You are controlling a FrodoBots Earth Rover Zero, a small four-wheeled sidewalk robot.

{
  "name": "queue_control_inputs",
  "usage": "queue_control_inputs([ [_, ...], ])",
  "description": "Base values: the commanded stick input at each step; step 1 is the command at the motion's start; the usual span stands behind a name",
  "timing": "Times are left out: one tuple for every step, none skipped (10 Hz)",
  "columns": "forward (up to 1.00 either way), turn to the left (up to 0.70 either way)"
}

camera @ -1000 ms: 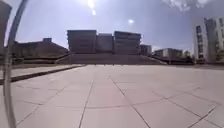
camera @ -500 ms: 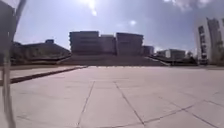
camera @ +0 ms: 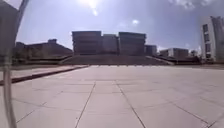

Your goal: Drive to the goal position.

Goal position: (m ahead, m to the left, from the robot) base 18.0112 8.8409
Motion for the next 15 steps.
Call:
queue_control_inputs([
  [0.85,0.00],
  [0.85,0.00],
  [0.85,0.00],
  [0.85,0.00],
  [0.85,0.00],
  [0.85,0.00],
  [0.85,0.00],
  [0.85,0.00],
  [0.85,0.00],
  [0.85,0.00],
  [0.85,0.00],
  [0.85,0.00],
  [0.85,0.00],
  [0.85,0.00],
  [0.85,0.00],
])
